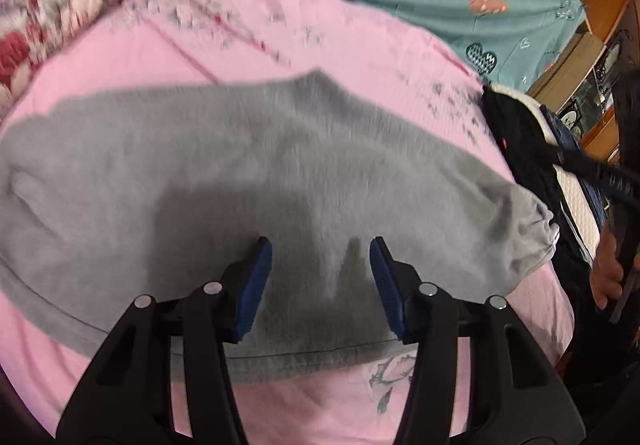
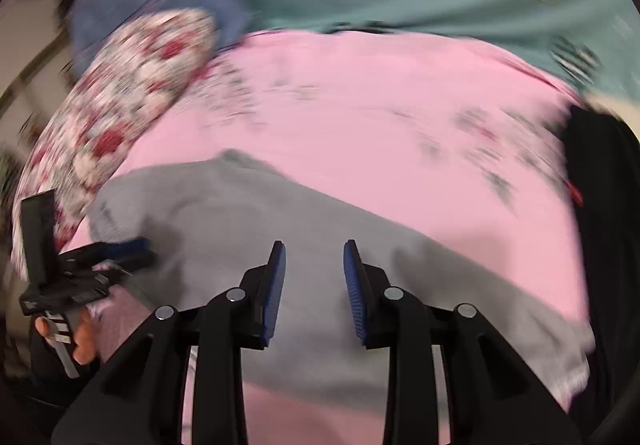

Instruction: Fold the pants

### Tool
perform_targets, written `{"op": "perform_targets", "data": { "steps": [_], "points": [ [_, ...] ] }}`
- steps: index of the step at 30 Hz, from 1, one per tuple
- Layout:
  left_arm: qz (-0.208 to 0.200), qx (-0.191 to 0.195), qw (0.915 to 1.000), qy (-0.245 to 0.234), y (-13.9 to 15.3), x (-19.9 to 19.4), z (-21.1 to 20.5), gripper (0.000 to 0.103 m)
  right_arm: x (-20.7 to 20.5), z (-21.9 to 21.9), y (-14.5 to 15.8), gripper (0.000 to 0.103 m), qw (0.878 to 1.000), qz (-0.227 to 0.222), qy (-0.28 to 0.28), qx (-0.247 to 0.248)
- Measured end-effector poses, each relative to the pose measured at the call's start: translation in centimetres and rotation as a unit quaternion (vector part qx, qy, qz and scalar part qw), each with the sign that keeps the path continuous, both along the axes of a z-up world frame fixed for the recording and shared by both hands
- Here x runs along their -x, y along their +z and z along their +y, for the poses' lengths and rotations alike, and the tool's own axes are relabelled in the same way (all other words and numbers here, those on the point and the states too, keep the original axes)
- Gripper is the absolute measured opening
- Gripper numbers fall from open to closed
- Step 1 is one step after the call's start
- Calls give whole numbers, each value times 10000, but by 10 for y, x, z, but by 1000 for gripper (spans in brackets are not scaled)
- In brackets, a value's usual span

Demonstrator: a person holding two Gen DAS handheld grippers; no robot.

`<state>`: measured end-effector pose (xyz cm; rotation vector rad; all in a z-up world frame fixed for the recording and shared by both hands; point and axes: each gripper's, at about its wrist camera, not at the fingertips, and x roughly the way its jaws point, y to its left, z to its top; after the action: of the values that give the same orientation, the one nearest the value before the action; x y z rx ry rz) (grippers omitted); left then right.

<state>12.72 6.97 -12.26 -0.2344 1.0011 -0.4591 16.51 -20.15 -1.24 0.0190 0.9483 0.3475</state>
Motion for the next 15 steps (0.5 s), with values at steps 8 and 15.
{"op": "perform_targets", "data": {
  "steps": [8, 15],
  "points": [
    [128, 188, 9997, -45, -16, 3, 7, 54, -108, 119, -55, 30, 9899, 111, 1263, 633],
    [238, 468, 9986, -104, -15, 0, 11, 56, -131, 130, -78, 6, 9891, 504, 1227, 640]
  ]
}}
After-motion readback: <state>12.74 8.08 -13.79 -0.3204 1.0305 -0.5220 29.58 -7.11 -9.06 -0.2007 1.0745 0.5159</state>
